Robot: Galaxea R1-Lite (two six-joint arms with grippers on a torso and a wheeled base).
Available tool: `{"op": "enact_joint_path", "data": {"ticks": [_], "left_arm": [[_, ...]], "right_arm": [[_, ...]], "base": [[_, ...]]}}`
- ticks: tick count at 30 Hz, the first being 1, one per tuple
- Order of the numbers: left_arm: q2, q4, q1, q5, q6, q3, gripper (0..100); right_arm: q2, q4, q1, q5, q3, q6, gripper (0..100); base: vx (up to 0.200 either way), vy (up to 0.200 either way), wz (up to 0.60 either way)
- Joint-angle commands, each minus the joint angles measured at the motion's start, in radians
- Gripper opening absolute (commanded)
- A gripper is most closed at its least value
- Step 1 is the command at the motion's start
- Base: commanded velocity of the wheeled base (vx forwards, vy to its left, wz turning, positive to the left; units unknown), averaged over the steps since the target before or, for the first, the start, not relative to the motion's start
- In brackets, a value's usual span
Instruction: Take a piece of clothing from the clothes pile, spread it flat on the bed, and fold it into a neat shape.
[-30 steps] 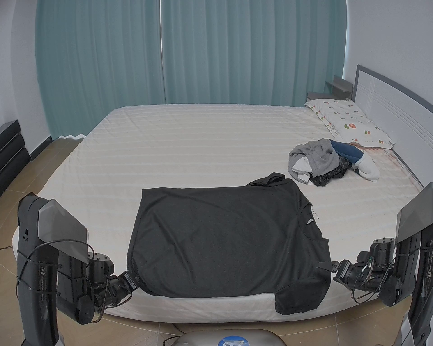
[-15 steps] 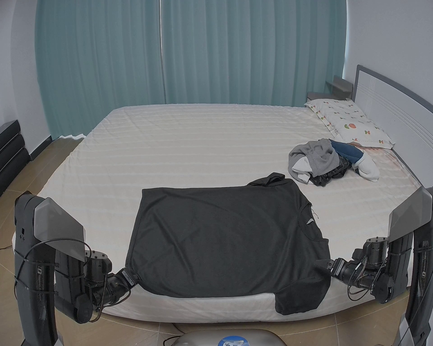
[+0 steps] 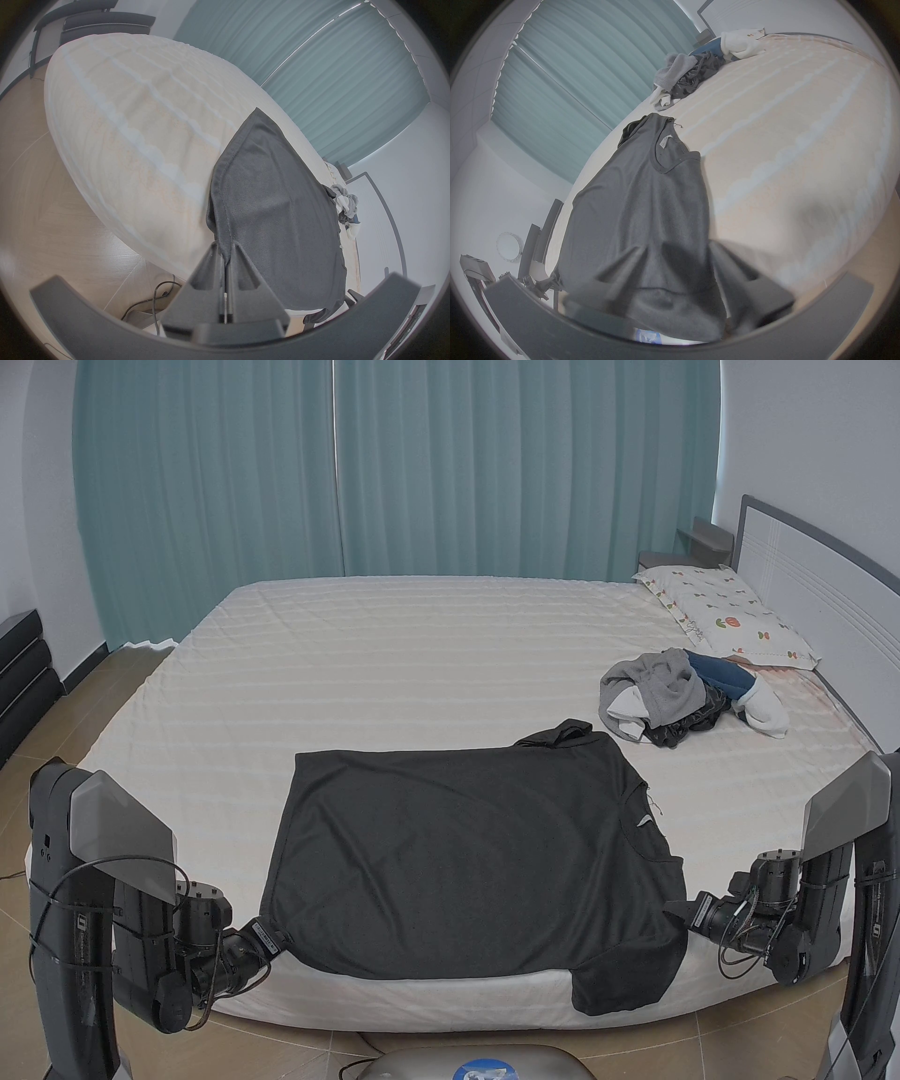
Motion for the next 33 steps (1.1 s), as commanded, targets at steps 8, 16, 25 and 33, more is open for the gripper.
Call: {"op": "enact_joint_path", "data": {"ticks": [8, 16, 25, 33], "left_arm": [[0.007, -0.010, 0.025, 0.008, 0.008, 0.001, 0], [0.008, -0.010, 0.025, 0.008, 0.011, 0.001, 0], [0.008, -0.010, 0.024, 0.008, 0.011, 0.001, 0], [0.008, -0.010, 0.024, 0.008, 0.013, 0.001, 0]], "right_arm": [[-0.053, 0.167, -0.044, 0.001, -0.229, -0.006, 0], [-0.036, 0.252, -0.033, 0.002, -0.359, -0.006, 0], [-0.002, 0.243, -0.042, 0.019, -0.347, 0.010, 100], [-0.136, 0.240, -0.120, 0.117, -0.164, 0.011, 100]], "base": [[0.000, 0.000, 0.00], [0.000, 0.000, 0.00], [0.000, 0.000, 0.00], [0.000, 0.000, 0.00]]}}
